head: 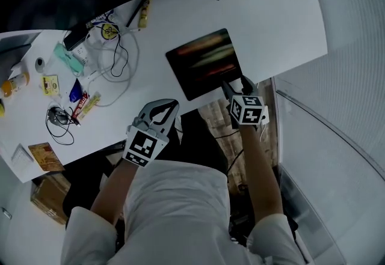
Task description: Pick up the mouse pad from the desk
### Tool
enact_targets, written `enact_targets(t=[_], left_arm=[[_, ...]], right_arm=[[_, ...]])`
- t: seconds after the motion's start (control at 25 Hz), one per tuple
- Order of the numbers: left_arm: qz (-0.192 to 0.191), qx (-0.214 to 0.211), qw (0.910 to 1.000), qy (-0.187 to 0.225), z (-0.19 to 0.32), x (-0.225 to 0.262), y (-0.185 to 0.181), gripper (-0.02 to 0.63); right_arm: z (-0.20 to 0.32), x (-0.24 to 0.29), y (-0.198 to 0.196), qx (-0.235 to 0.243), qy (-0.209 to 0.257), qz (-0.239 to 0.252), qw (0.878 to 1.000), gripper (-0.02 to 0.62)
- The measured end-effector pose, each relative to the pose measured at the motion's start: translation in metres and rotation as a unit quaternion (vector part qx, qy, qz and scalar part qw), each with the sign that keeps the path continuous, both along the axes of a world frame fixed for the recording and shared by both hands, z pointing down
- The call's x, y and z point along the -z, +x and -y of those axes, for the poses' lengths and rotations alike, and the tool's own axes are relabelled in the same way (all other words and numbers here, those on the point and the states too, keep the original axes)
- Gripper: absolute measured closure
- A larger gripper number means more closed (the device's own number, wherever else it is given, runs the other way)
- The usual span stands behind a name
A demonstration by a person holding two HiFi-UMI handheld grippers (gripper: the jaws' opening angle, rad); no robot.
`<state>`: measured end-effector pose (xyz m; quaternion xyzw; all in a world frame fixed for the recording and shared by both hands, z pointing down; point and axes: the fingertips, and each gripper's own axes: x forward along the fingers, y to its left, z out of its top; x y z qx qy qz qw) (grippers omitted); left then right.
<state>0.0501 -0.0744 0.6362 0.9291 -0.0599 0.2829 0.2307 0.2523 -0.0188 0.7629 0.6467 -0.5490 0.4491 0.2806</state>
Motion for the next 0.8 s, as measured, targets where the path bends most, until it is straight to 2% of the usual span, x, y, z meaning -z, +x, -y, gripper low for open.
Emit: enact_targets(t=[0.28,0.8], left_arm=[[0.012,0.025,0.9996,-0.007,0.003,-0.009,0.002,0.591],[0.026,0.072,0.9970,-0.013,0.001,-0.018,0.004,0.591]], right_arm=[[0.001,-0.018,0.006,0.033,-0.036,-0.036,0.998,0.272],[0.002,-0.023,0.010,0.052,-0.041,-0.019,0.998,0.244]])
